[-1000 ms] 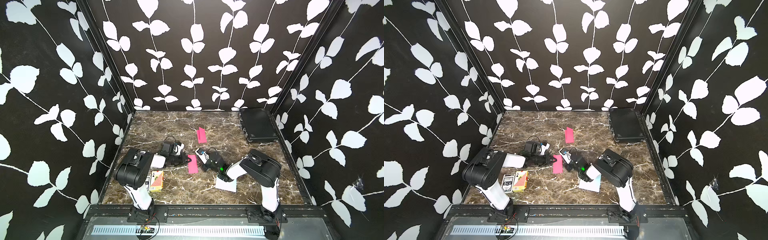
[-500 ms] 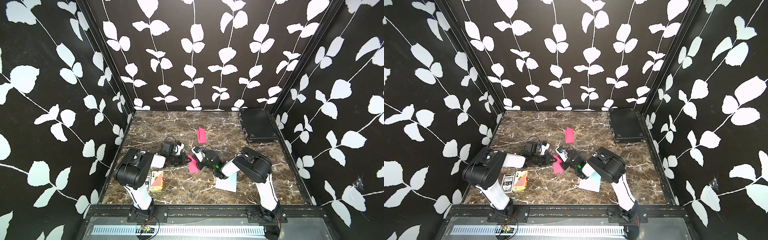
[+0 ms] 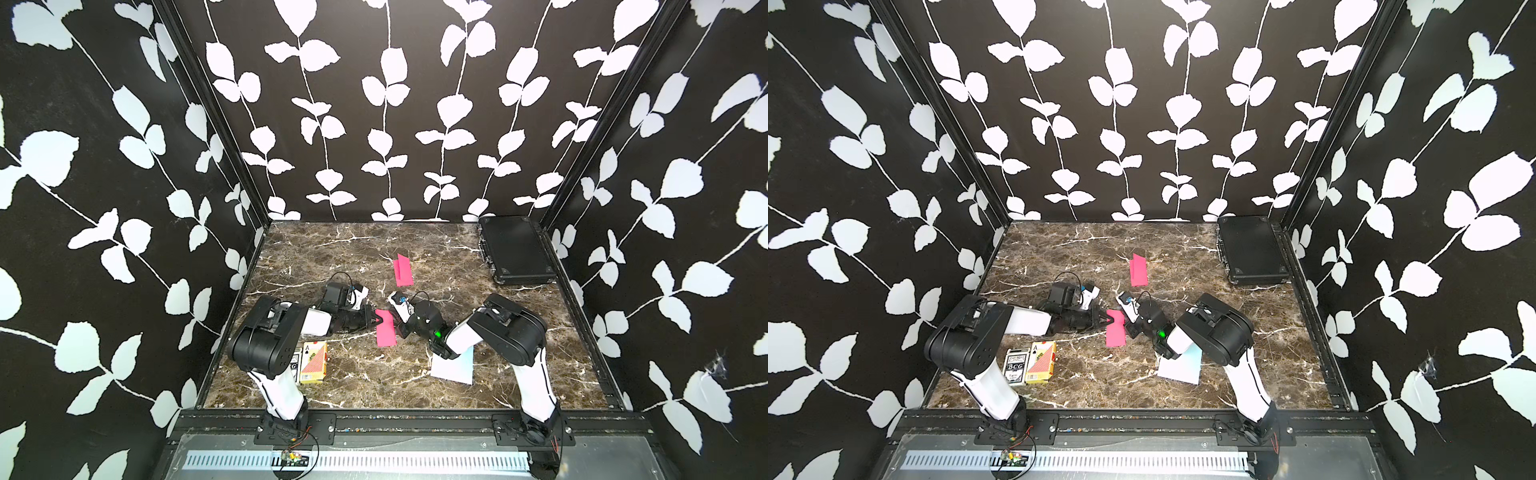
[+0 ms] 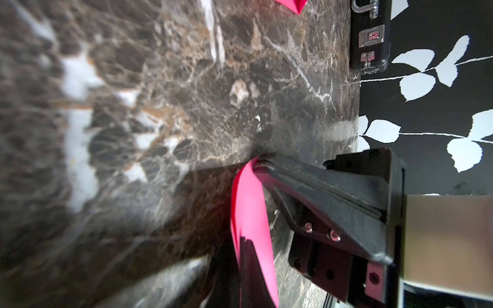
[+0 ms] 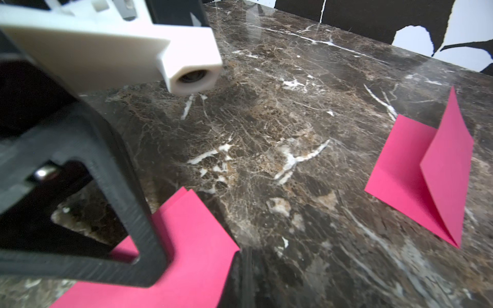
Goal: Fold the square paper along the opposite sides
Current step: Smooth out the paper at the center of the board.
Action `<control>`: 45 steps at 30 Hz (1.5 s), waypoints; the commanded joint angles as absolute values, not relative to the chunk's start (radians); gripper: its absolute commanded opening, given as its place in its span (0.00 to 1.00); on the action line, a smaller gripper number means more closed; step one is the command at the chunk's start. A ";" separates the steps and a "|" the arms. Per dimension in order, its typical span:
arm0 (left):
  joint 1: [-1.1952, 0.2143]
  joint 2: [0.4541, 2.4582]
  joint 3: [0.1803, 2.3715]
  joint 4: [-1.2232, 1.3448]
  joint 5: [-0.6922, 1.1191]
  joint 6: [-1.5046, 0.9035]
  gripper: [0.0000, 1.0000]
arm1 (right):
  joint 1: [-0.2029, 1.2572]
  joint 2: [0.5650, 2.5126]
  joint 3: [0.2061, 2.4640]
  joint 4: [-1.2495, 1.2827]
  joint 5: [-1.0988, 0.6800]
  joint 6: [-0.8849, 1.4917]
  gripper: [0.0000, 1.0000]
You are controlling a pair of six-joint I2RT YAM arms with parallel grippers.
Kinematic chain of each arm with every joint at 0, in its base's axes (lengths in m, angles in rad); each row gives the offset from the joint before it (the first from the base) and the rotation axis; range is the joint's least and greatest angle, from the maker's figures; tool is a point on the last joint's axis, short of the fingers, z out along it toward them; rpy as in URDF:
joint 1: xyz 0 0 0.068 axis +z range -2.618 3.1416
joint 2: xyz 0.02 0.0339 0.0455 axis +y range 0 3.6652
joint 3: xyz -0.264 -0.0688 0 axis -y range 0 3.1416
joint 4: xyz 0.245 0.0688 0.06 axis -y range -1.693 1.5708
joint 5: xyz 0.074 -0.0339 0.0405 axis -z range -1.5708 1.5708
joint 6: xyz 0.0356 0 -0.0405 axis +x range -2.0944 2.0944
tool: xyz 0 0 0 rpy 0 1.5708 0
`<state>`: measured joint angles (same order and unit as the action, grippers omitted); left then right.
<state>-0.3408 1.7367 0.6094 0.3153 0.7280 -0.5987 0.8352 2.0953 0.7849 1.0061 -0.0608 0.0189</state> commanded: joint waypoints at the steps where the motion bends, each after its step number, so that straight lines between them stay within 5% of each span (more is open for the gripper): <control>1: -0.348 1.737 0.607 0.224 0.685 -0.585 0.00 | 0.816 2.085 0.749 0.956 0.014 0.021 0.00; 14: -0.367 1.745 0.624 0.198 0.688 -0.570 0.00 | 0.847 1.851 0.695 0.801 -0.141 -0.028 0.06; 30: -0.371 1.738 0.632 0.184 0.686 -0.564 0.00 | 0.890 1.935 0.692 0.801 -0.203 -0.015 0.09; 45: -0.377 1.770 0.651 0.159 0.693 -0.560 0.19 | 0.890 1.915 0.701 0.716 -0.159 -0.011 0.09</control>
